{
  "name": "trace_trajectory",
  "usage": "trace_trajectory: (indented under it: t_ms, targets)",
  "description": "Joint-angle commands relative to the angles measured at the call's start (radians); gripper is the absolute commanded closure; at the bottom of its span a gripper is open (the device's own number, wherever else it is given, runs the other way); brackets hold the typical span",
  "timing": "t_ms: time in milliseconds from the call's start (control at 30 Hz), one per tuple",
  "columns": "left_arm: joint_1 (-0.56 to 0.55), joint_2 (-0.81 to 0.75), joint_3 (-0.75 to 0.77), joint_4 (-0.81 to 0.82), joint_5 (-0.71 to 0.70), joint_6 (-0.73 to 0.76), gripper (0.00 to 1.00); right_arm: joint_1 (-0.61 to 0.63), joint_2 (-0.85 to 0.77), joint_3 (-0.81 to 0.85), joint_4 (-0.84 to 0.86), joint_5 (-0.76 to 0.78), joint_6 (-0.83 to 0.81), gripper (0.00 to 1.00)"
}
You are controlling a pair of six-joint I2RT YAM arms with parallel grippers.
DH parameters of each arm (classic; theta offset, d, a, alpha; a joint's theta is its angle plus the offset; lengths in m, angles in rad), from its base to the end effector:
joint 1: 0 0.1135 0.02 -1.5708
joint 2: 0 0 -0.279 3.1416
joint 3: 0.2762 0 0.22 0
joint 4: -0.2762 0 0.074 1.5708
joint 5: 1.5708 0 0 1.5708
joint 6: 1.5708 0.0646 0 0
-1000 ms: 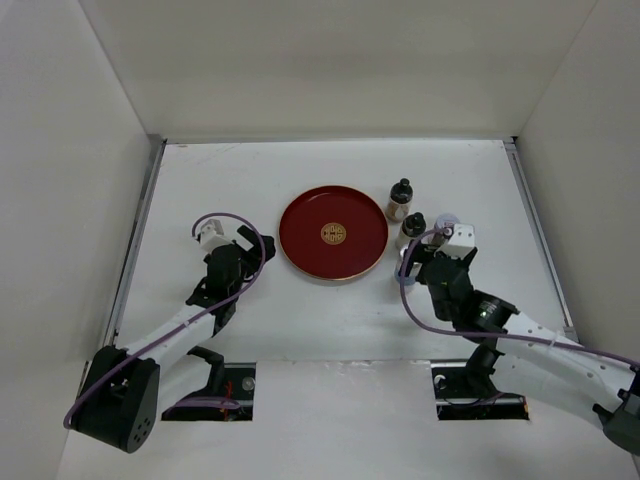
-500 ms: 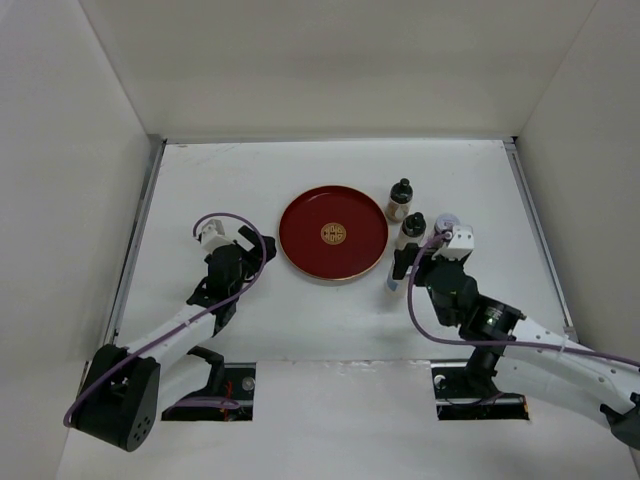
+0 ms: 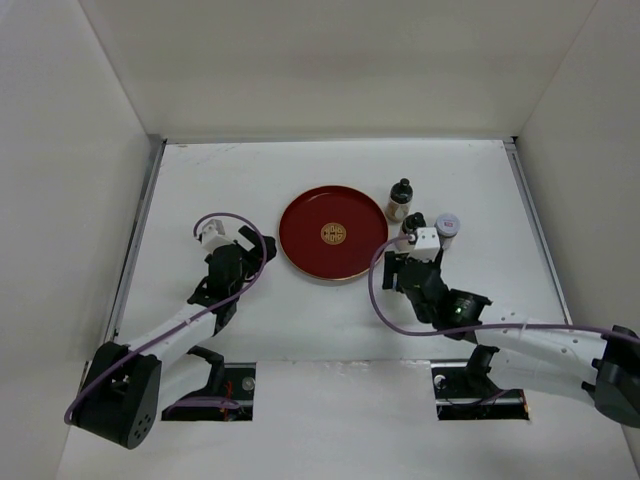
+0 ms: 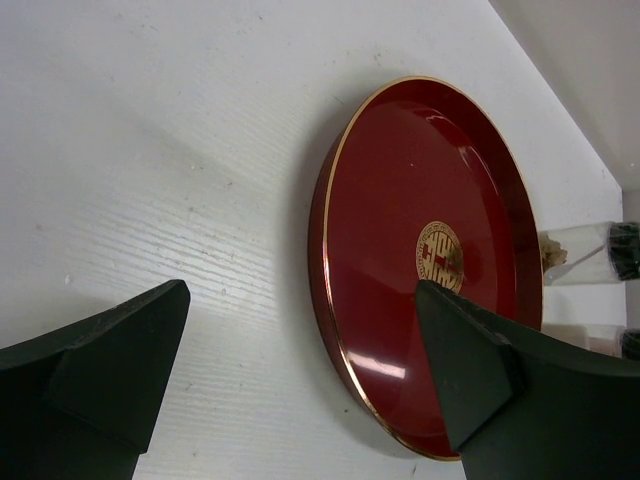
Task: Organize the condiment bottles
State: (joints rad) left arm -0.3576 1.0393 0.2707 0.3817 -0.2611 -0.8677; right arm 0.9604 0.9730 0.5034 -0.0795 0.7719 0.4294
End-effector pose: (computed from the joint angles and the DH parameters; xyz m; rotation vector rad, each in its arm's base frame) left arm 0.1920 -0.0540 0.1985 -0.6677 1.8692 -0.5521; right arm 0.1409 0.1229 0.2390 -0.0813 1.9535 0.0892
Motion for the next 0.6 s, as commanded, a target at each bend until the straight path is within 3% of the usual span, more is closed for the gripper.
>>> trace_trajectory:
  t_ms: [0,100,267,567]
  targets:
    - [-0.011,-0.002,0.012,0.063,-0.006,0.01,0.0,-0.007,-0.005,0.027,0.132,0.069,-0.032,0.25]
    - [-0.01,0.004,0.012,0.066,0.002,0.007,0.0,0.001,-0.034,0.05,0.149,0.064,-0.038,0.4]
    - [-0.008,0.007,0.007,0.072,-0.01,0.004,0.0,0.044,-0.047,0.203,0.171,0.029,-0.116,0.44]
    - [0.015,0.021,-0.007,0.085,0.008,-0.019,0.0,-0.068,0.522,0.654,0.316,-0.235,-0.233,0.41]
